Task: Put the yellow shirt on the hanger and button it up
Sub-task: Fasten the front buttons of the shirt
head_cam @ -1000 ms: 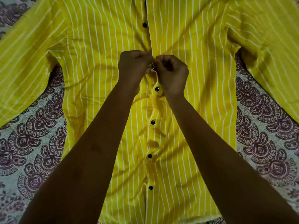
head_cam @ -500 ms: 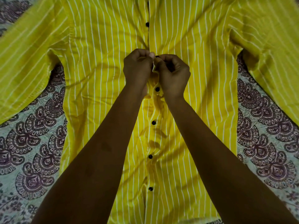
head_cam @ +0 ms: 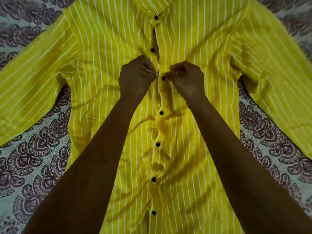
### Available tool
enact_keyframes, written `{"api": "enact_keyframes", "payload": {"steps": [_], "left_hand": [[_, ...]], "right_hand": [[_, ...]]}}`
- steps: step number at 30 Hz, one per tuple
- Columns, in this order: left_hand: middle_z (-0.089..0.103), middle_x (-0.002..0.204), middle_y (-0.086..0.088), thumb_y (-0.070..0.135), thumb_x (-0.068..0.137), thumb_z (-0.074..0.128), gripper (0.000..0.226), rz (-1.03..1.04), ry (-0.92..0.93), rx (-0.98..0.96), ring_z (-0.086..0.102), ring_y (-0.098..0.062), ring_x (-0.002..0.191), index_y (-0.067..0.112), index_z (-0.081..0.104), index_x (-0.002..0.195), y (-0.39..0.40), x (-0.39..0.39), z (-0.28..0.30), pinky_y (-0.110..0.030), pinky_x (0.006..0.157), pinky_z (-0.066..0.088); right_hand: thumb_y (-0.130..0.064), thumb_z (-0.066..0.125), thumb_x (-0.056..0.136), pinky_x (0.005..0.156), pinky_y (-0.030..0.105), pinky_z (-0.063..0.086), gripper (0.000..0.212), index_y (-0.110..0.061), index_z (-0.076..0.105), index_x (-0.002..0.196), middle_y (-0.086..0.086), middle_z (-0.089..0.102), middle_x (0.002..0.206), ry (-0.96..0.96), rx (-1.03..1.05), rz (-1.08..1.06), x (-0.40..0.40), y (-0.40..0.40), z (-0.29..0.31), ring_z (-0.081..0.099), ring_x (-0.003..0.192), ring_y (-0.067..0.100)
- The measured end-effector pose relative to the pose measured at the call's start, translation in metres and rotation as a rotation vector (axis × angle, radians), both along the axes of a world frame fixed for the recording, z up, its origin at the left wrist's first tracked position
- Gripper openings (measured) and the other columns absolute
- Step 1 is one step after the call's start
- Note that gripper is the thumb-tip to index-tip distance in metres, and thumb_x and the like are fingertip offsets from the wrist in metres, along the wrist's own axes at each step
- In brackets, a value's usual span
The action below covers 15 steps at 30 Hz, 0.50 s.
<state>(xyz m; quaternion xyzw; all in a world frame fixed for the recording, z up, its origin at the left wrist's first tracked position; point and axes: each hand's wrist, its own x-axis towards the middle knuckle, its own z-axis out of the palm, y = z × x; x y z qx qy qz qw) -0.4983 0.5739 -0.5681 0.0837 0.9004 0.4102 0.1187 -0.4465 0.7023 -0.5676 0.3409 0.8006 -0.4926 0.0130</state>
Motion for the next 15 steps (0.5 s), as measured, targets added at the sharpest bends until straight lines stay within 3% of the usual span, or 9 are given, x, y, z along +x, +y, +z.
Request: {"api": "enact_keyframes", "payload": {"steps": [2, 5, 9, 13, 15], "left_hand": [[0.063, 0.074, 0.008, 0.017, 0.067, 0.067, 0.016, 0.010, 0.032, 0.053, 0.062, -0.001, 0.067, 0.008, 0.066, 0.079, 0.002, -0.015, 0.006, -0.027, 0.071, 0.053], [0.067, 0.075, 0.004, 0.007, 0.070, 0.061, 0.013, 0.006, 0.053, 0.101, 0.060, 0.004, 0.063, 0.005, 0.069, 0.081, 0.013, -0.038, 0.009, -0.014, 0.067, 0.047], [0.073, 0.090, -0.005, 0.014, 0.069, 0.055, 0.025, -0.085, 0.003, -0.072, 0.067, -0.016, 0.083, 0.013, 0.072, 0.087, 0.023, -0.065, 0.001, -0.027, 0.076, 0.051], [0.070, 0.097, -0.010, 0.018, 0.073, 0.064, 0.018, -0.161, 0.079, -0.338, 0.063, -0.029, 0.094, 0.014, 0.070, 0.089, 0.029, -0.072, -0.005, -0.036, 0.077, 0.049], [0.068, 0.099, -0.011, 0.018, 0.077, 0.064, 0.017, -0.142, 0.113, -0.428, 0.062, -0.031, 0.097, 0.012, 0.068, 0.092, 0.034, -0.072, -0.006, -0.038, 0.077, 0.047]], "right_hand": [[-0.015, 0.069, 0.075, 0.074, 0.022, 0.048, 0.021, -0.009, 0.067, 0.095, 0.005, 0.070, 0.094, 0.145, 0.088, 0.071, -0.010, 0.002, 0.007, 0.064, 0.083, 0.014], [-0.021, 0.072, 0.072, 0.074, 0.037, 0.049, 0.040, -0.009, 0.059, 0.108, 0.010, 0.061, 0.106, 0.152, 0.257, 0.279, -0.034, -0.002, 0.010, 0.061, 0.091, 0.023], [-0.026, 0.069, 0.076, 0.066, 0.034, 0.040, 0.055, -0.007, 0.045, 0.122, 0.013, 0.048, 0.122, -0.022, 0.543, 0.396, -0.062, -0.003, 0.006, 0.055, 0.102, 0.031], [-0.020, 0.057, 0.083, 0.068, 0.034, 0.036, 0.039, -0.006, 0.047, 0.118, 0.014, 0.057, 0.115, -0.092, 0.625, 0.357, -0.073, 0.006, 0.003, 0.056, 0.103, 0.033], [-0.027, 0.058, 0.083, 0.066, 0.032, 0.031, 0.036, -0.006, 0.051, 0.112, 0.013, 0.058, 0.113, -0.104, 0.613, 0.388, -0.074, 0.009, 0.003, 0.056, 0.103, 0.032]]}}
